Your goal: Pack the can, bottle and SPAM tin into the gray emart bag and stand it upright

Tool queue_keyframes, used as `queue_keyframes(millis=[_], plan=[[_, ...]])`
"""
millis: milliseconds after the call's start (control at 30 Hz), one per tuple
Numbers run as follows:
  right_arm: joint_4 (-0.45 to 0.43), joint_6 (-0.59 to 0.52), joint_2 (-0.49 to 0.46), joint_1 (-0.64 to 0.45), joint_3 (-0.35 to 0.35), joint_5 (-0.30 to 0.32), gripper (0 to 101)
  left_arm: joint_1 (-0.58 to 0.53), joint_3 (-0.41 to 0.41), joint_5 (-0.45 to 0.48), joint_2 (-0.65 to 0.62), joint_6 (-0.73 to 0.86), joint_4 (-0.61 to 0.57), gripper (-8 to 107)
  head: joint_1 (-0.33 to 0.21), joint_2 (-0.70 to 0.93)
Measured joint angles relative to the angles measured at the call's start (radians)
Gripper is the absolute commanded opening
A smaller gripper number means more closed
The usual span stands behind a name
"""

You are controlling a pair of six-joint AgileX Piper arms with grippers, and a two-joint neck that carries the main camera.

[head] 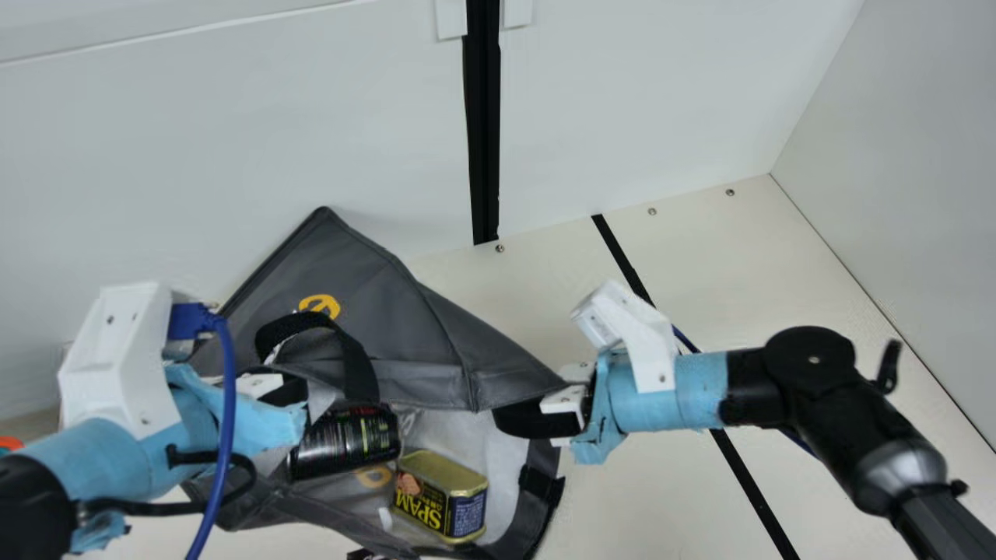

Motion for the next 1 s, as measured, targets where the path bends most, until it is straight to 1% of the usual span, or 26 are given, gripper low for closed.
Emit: queue_keyframes(millis=[300,367,467,667,733,900,1000], plan=[[0.075,0.149,-0.111,0.013,0.004,0.006,0,0.015,-0.139,0.107,0.000,0.104,-0.013,-8,0.000,0.002],[0.082,0.185,-0.138,0.019,-0.003,0.004,0,0.016,-0.169,0.129,0.000,0.129,-0.018,-8,0.000,0.002],[0.119,0.241,-0.179,0.029,-0.016,0.003,0,0.016,-0.222,0.169,0.002,0.157,-0.027,-8,0.002,0.000],[0.138,0.354,-0.265,0.047,-0.062,0.006,0,0.012,-0.328,0.241,0.018,0.217,-0.048,-8,0.000,0.002],[0.154,0.393,-0.294,0.050,-0.083,0.006,0,0.010,-0.367,0.267,0.024,0.233,-0.052,-8,0.000,0.002],[0.157,0.482,-0.351,0.056,-0.141,0.006,0,-0.004,-0.470,0.329,0.046,0.271,-0.067,-8,0.000,0.000],[0.161,0.536,-0.380,0.056,-0.184,0.007,0,-0.020,-0.510,0.335,0.047,0.288,-0.070,-8,0.000,0.000]])
